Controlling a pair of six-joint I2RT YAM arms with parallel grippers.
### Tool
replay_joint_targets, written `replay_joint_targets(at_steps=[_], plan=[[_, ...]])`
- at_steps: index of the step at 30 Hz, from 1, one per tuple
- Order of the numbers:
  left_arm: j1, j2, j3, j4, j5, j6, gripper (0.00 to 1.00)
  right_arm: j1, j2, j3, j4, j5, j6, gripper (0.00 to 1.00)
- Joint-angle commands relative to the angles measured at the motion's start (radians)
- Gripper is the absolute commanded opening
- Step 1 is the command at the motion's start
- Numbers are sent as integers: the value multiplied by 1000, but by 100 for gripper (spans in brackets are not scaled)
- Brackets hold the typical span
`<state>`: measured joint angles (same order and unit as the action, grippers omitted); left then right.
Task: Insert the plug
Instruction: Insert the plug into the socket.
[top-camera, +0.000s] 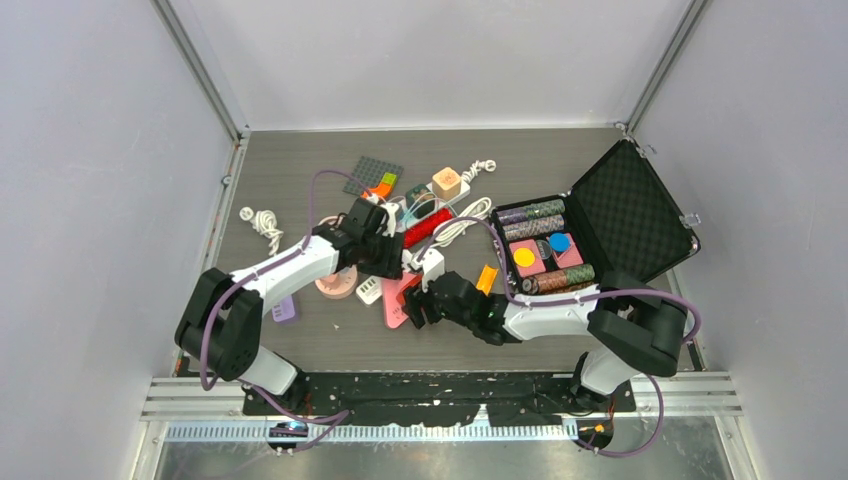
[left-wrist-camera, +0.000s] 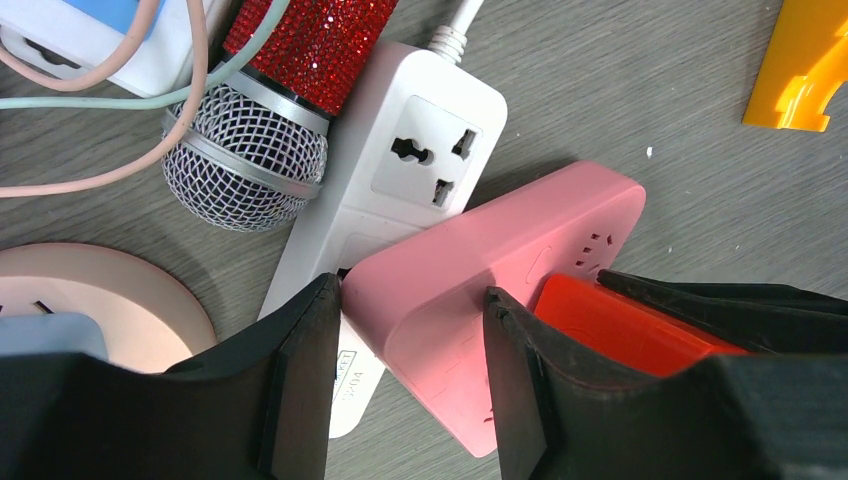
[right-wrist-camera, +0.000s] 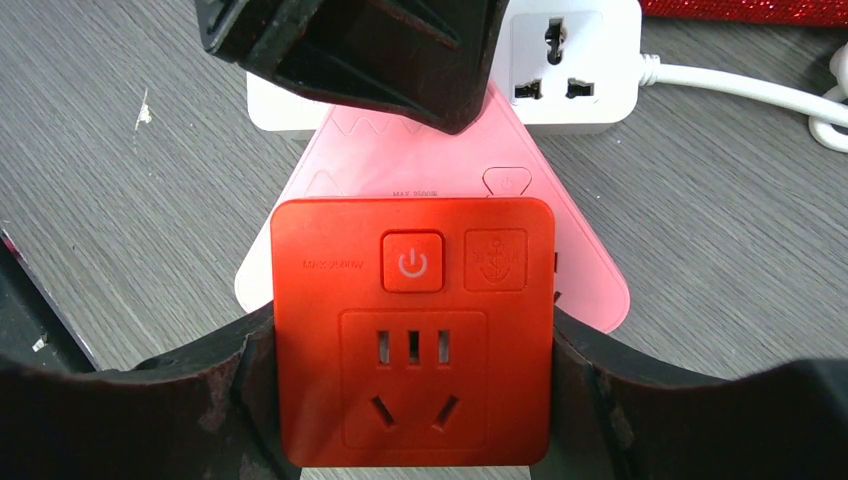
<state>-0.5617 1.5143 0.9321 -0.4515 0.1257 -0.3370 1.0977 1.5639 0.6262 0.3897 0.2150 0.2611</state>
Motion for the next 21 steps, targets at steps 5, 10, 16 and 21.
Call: replay_joint_targets(at_steps=[5, 10, 16, 21], plan=[[-6, 63, -72, -172, -42, -7, 50, 11, 75, -62, -202, 127, -5, 6], [-7, 21, -39, -186, -6, -26, 57, 11, 53, -52, -210, 114, -6, 5], [-4, -34, 66, -216, 34, -79, 68, 11, 3, 2, -222, 101, -2, 5], [1, -83, 135, -230, 40, -145, 73, 11, 54, -50, -87, 98, 0, 6]])
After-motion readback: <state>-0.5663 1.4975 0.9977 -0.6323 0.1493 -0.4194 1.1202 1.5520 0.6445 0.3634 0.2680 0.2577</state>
